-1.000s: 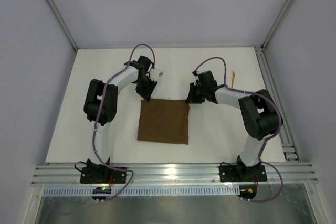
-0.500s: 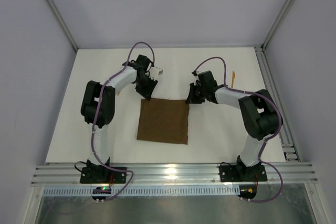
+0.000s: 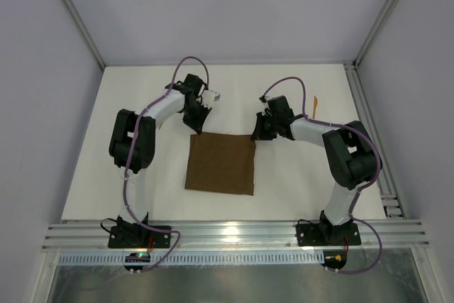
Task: Fold the napkin into a case and place the utensils inside
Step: Smooth out the square-folded napkin at the center of the board.
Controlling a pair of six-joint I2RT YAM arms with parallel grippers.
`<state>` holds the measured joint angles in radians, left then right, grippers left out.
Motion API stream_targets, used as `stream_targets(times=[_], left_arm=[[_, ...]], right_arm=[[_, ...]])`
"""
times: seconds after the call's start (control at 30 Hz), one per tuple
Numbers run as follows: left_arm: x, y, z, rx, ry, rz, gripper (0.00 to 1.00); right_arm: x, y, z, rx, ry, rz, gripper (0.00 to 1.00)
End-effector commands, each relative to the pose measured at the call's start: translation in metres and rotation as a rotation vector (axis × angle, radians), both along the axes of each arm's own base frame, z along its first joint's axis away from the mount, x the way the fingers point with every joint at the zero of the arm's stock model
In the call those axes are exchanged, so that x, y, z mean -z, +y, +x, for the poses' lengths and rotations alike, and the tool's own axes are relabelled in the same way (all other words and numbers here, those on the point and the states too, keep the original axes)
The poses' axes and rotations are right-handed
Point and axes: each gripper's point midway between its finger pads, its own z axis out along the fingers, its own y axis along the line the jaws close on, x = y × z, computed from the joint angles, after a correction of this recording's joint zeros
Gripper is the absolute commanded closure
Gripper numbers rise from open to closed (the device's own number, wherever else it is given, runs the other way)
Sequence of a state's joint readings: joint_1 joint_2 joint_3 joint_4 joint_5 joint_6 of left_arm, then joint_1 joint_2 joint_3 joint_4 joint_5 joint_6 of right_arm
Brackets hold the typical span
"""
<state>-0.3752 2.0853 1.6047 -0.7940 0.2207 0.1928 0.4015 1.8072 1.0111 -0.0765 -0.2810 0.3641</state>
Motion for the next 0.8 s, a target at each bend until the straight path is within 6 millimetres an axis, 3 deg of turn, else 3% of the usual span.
stream_targets(times=[0.0,0.27,0.6,0.77], left_arm=[[-0.013,-0.004,0.01,0.007,-0.041,-0.026,1.0],[-0.051,-0.002,0.003,0.003,-0.097,-0.053,1.0],[-0.059,0.018,-0.021,0.002,-0.096,0.001,1.0],[-0.043,0.041,-0.023,-0.047,-0.05,0.051,1.0]], right_arm=[[-0.025,0.006,0.013,-0.017,-0.072,0.023,0.97],[-0.045,0.001,0.014,-0.031,-0.127,-0.003,0.97],[-0.059,0.005,0.013,-0.081,-0.143,0.008,0.97],[-0.051,0.01,0.021,-0.077,-0.123,0.012,0.97]])
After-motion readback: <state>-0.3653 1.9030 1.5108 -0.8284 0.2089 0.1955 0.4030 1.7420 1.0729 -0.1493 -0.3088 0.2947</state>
